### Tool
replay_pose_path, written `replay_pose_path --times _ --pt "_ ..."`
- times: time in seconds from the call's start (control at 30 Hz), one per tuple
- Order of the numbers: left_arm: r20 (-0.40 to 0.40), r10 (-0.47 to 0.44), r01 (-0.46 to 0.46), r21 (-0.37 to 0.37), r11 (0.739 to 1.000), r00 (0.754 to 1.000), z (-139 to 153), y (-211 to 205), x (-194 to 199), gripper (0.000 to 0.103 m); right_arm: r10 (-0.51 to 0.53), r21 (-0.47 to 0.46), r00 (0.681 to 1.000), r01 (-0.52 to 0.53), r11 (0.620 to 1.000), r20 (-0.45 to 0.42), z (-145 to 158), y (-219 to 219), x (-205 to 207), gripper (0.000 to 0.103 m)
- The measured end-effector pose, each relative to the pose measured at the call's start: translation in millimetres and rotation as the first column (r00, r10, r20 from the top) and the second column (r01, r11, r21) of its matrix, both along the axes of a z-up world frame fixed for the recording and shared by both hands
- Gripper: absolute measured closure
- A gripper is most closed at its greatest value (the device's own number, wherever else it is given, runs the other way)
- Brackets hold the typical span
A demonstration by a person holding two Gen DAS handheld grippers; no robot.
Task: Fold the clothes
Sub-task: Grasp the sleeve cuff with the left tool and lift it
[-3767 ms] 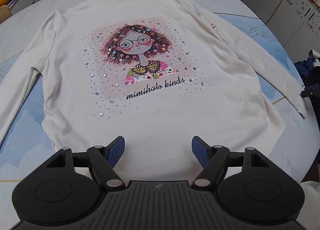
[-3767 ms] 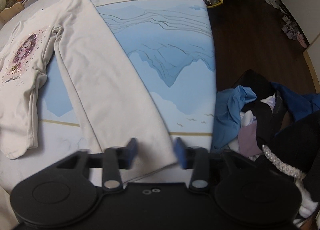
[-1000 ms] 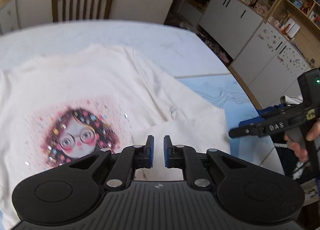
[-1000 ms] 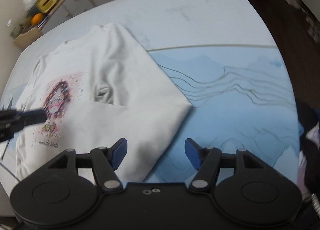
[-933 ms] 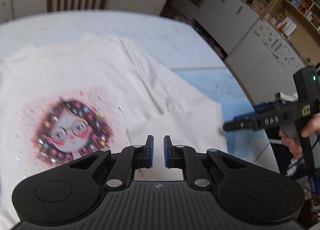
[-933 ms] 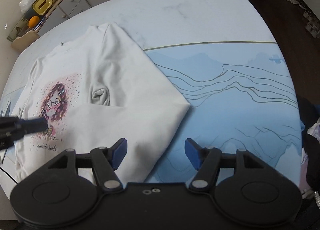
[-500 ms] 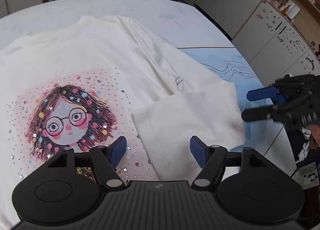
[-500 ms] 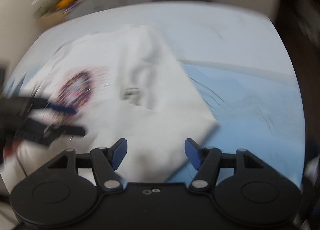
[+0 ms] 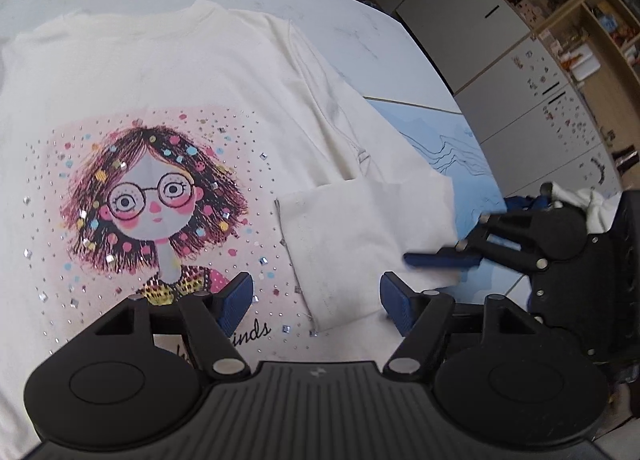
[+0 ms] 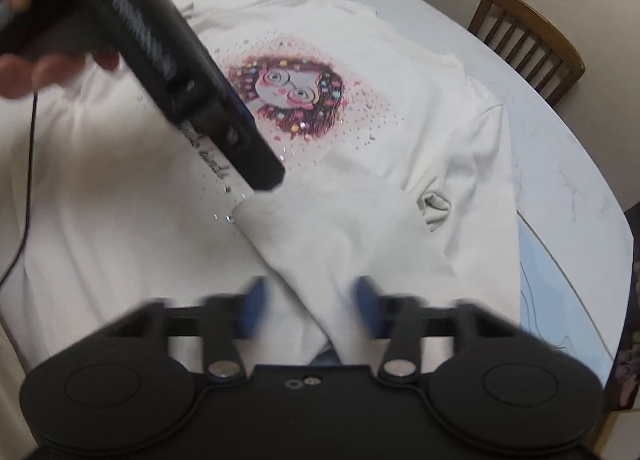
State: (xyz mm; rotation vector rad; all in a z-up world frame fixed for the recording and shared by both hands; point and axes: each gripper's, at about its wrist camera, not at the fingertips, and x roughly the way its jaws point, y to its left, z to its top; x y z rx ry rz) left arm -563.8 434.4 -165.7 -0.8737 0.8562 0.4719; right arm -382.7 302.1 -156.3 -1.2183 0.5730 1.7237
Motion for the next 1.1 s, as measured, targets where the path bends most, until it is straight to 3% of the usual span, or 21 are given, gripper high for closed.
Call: replay_pose_path --times 0.17,0.37,0.53,0.63,0.73,1.1 --pt "0.063 0.050 -0.042 -0.110 0.993 0.997 -3.7 9.3 -1.5 0.033 -0.105 -0.001 0.990 0.105 0.994 -0.098 14.4 8.6 24.3 0.000" --pt "0.114 0.110 -0.084 -0.211 0.974 0.987 -5.4 22.5 14.1 0.027 -0.224 0.009 0.947 0.232 0.973 -0.229 37.8 14.8 51.2 0.000" --pt "0.132 0.182 -0.131 -0.326 0.936 0.974 -15.4 26.1 28.7 0.027 -0.268 0.026 0.922 0.286 0.958 -0.279 46.3 14.1 61.8 0.000" --pt "0.144 0.199 -0.137 -0.353 0.926 0.969 -16.3 23.4 33.4 0.023 -0.286 0.038 0.906 0.313 0.949 -0.311 52.0 12.9 67.3 0.000" --pt "0.146 0.238 -0.158 -0.419 0.894 0.960 -25.0 20.6 38.2 0.021 -0.297 0.048 0.893 0.332 0.942 -0.338 57.8 11.2 71.2 0.000" --pt "0.155 0.367 -0.240 -0.520 0.819 0.917 -41.5 20.6 55.7 0.020 -0.344 0.027 0.865 0.379 0.925 -0.365 51.4 3.7 79.4 0.000"
